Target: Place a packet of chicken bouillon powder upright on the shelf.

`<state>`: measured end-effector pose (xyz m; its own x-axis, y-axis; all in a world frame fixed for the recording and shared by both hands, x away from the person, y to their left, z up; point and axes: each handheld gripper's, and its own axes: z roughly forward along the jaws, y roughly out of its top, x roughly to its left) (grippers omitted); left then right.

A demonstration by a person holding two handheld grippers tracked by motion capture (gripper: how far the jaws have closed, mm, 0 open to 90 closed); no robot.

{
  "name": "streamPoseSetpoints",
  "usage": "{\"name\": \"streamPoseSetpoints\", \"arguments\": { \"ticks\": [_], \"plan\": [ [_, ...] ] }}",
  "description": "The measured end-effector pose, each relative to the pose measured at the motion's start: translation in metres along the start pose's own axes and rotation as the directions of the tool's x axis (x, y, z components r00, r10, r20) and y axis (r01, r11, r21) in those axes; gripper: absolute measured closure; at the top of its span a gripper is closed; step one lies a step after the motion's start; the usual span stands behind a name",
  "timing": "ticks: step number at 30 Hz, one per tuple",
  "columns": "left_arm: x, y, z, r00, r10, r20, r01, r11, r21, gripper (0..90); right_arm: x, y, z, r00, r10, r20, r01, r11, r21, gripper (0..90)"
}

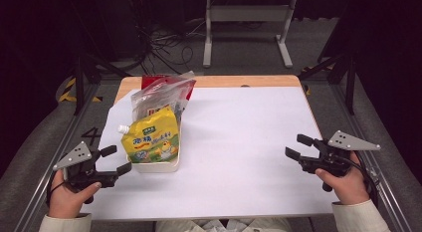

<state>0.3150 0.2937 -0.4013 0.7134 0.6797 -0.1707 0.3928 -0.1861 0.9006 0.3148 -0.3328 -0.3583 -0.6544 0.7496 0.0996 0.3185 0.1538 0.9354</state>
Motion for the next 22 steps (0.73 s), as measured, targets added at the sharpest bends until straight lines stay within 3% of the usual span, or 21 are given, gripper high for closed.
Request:
{"name": "streamPoseSetpoints", "arguments": {
  "ticks": [3, 5, 9, 22],
  "plan": [
    [0.004, -0.006, 0.004, 0.9995, -0.027, 0.017, 0.027, 0.9996, 0.003, 14.3, -0.005, -0.005, -0.002, 0.9997, 0.011, 0.022, -0.012, 1.0, 0.012, 29.6],
    [0.007, -0.009, 0.006, 0.999, -0.043, 0.015, 0.042, 0.999, 0.012, 13.8, -0.008, -0.007, -0.002, 0.9985, 0.008, 0.053, -0.009, 1.0, 0.029, 29.4],
    [0.01, -0.014, 0.01, 0.998, -0.064, 0.004, 0.064, 0.9976, 0.028, 13.2, -0.015, -0.014, -0.002, 0.9974, 0.028, 0.066, -0.031, 0.999, 0.043, 28.8],
    [0.015, -0.018, 0.015, 0.9981, -0.055, 0.027, 0.054, 0.9978, 0.039, 10.0, -0.025, -0.022, -0.004, 0.995, 0.049, 0.087, -0.054, 0.997, 0.056, 27.7]
  ]
}}
